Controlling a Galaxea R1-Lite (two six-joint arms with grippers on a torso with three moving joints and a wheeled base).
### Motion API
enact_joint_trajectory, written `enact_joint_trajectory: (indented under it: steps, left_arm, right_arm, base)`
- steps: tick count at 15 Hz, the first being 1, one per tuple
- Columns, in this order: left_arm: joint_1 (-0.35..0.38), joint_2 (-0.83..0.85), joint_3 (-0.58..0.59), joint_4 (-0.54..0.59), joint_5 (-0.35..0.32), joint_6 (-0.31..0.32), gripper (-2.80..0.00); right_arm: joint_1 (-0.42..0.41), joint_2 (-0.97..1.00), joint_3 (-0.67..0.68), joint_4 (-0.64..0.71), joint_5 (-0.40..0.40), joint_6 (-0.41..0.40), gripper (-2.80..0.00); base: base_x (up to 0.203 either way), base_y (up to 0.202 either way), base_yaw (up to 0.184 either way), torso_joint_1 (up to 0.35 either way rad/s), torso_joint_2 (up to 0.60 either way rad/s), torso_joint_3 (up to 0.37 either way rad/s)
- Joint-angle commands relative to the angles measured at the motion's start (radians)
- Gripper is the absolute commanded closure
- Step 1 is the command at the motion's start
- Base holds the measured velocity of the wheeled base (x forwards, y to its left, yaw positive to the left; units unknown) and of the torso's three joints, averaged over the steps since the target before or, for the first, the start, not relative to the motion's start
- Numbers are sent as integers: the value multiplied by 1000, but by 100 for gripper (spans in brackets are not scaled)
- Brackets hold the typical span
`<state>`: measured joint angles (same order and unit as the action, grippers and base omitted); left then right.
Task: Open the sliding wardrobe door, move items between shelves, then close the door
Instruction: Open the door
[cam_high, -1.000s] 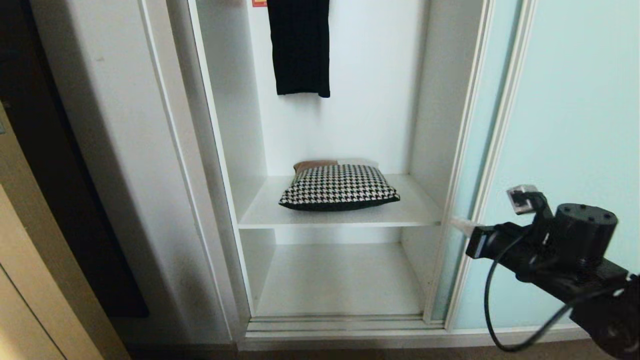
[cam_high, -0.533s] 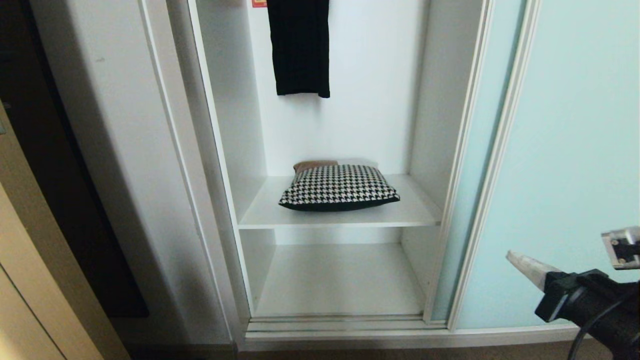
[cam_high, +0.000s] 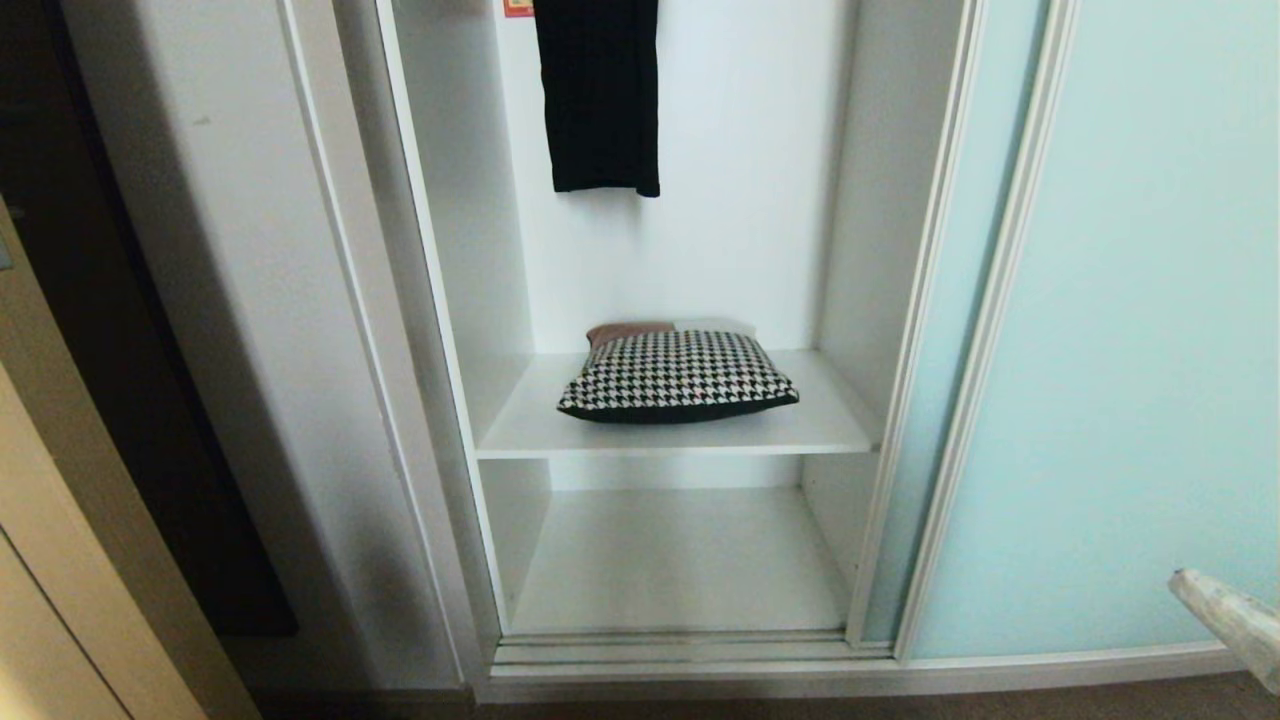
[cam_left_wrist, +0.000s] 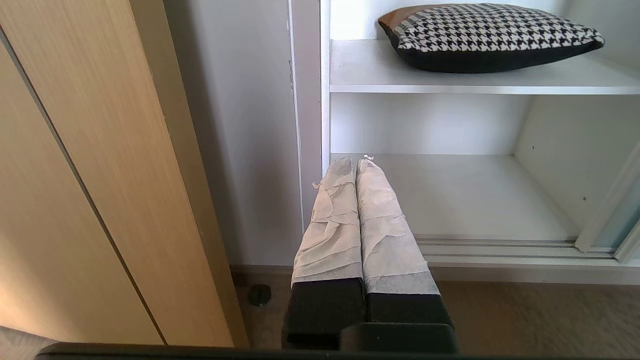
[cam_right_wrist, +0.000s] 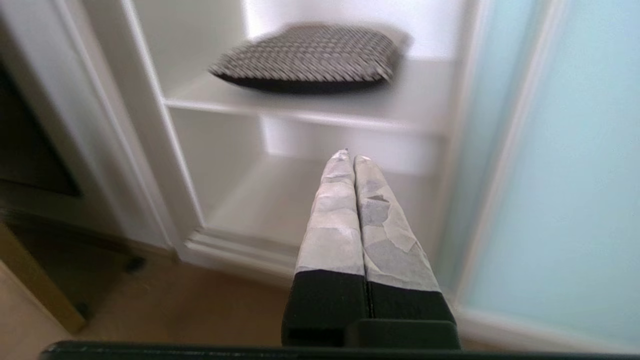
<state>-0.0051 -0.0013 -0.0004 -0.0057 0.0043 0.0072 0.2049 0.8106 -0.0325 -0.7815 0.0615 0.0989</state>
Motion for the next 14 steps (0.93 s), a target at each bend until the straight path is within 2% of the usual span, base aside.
enact_joint_trajectory:
  steps: [1, 4, 5, 6, 7, 10, 12, 14]
  left_arm:
    - [1, 1, -1, 0, 0, 0, 0]
    - [1, 1, 0, 0, 0, 0, 0]
    - [1, 1, -1, 0, 0, 0, 0]
    - [1, 1, 0, 0, 0, 0, 0]
    - [0, 1, 0, 0, 0, 0, 0]
    - [0, 1, 0, 0, 0, 0, 0]
    - [0, 1, -1, 0, 0, 0, 0]
    - [0, 1, 0, 0, 0, 0, 0]
  right_arm:
    - [41, -277, -16, 274, -123, -7, 0]
    - [141, -390, 22, 396, -268, -27, 0]
    - [145, -398, 31, 408, -308, -28, 0]
    - [122, -408, 32, 416, -302, -24, 0]
    - [70, -417, 32, 426, -271, -24, 0]
    - [-137, -501, 33, 494, -84, -25, 0]
    - [-184, -617, 28, 638, -13, -29, 0]
    - [-199, -700, 9, 759, 13, -30, 0]
  base:
    - [0, 0, 0, 0, 0, 0]
    - [0, 0, 0, 0, 0, 0]
    - [0, 0, 0, 0, 0, 0]
    - [0, 0, 0, 0, 0, 0]
    - [0, 0, 0, 0, 0, 0]
    - [0, 0, 0, 0, 0, 0]
    - [0, 0, 0, 0, 0, 0]
    - [0, 0, 0, 0, 0, 0]
